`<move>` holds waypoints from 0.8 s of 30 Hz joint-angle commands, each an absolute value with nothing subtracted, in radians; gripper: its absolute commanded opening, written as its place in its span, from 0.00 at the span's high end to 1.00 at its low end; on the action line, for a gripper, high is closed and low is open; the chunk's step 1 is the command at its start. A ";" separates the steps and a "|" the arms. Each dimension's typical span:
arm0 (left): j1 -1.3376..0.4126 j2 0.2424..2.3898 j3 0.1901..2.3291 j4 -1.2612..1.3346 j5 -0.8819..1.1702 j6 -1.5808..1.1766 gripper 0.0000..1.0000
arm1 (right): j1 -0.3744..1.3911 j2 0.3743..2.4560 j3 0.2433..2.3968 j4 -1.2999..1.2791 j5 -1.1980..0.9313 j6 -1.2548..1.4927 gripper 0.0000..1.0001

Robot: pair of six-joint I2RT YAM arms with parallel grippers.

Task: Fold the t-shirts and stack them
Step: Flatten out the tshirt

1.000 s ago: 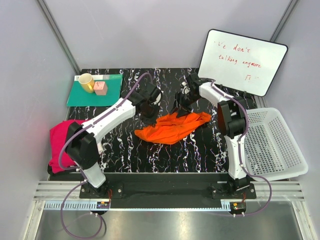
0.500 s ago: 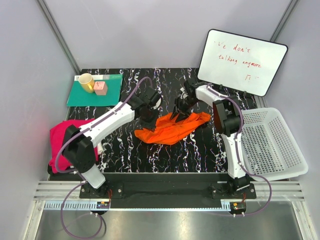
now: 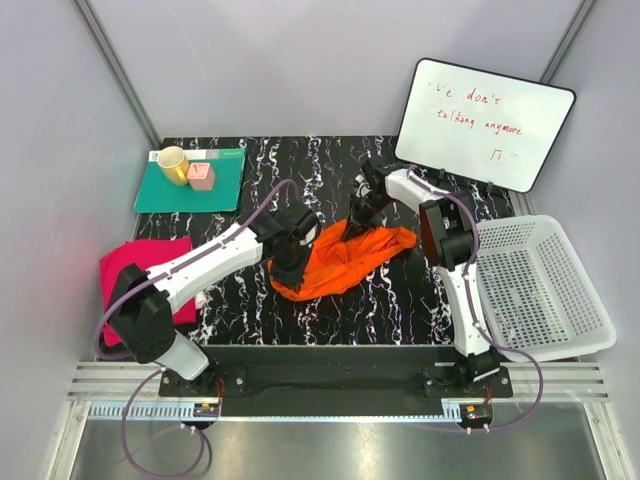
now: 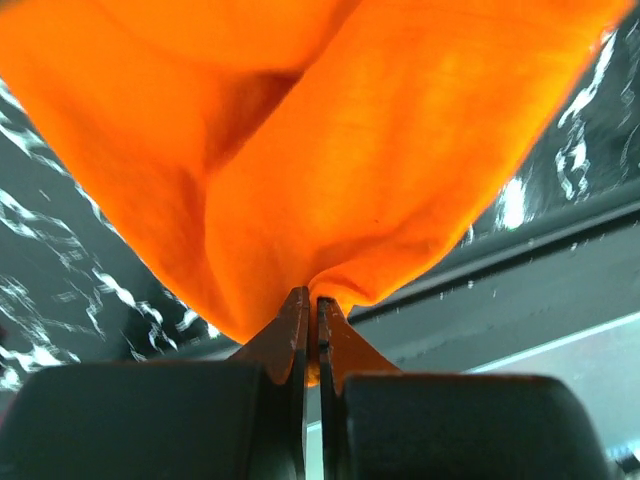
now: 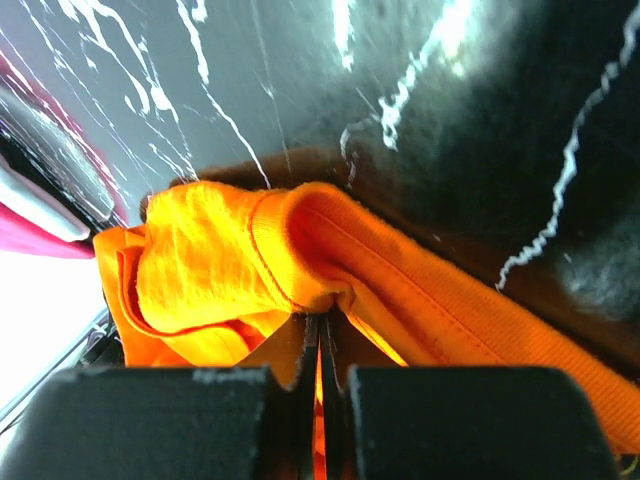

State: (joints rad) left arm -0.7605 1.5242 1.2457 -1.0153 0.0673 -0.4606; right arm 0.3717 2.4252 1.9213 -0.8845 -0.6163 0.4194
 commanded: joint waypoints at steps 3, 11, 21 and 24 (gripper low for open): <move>-0.808 1.462 1.171 -1.077 0.166 -0.532 1.00 | 0.382 2.503 2.049 -0.911 -0.506 0.403 1.00; -0.813 1.505 1.074 -1.123 0.166 -0.555 1.00 | 0.341 2.615 2.409 -0.998 -0.410 0.433 1.00; -0.813 1.679 1.106 -1.178 -0.026 -0.578 0.29 | 0.203 2.548 2.496 -1.054 -0.325 0.437 1.00; -0.813 1.701 1.219 -1.222 -0.110 -0.578 0.01 | 0.183 2.494 2.415 -1.054 -0.284 0.405 1.00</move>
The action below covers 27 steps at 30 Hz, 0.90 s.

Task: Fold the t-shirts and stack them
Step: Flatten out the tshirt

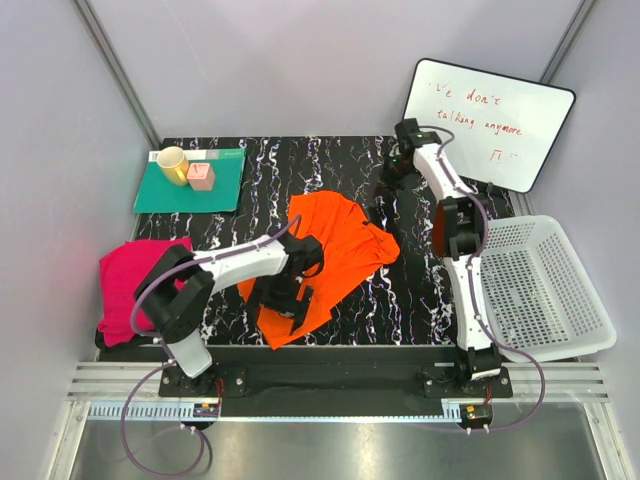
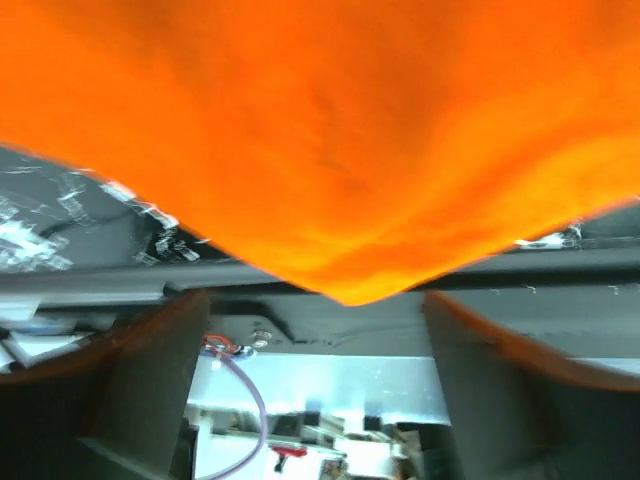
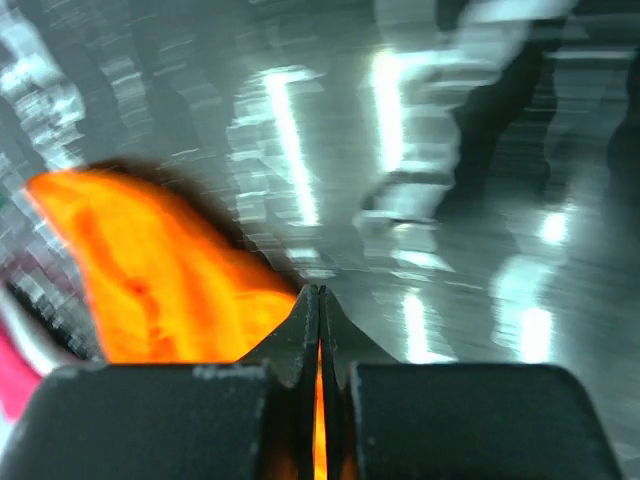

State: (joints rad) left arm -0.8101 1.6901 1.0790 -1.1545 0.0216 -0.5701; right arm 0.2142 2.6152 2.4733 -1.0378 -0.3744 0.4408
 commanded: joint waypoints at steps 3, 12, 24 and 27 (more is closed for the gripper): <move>-0.811 1.672 1.347 -1.246 -0.193 -0.574 0.01 | 0.169 2.467 2.361 -1.055 -0.299 0.382 1.00; -0.717 1.566 1.578 -1.243 -0.331 -0.566 0.01 | 0.186 2.358 2.269 -1.035 -0.452 0.354 1.00; -0.522 1.575 1.635 -1.166 -0.104 -0.476 0.01 | 0.457 2.377 2.230 -1.043 -0.335 0.273 1.00; -0.520 1.589 1.611 -1.158 -0.065 -0.468 0.01 | 0.492 2.445 2.275 -1.080 -0.334 0.267 1.00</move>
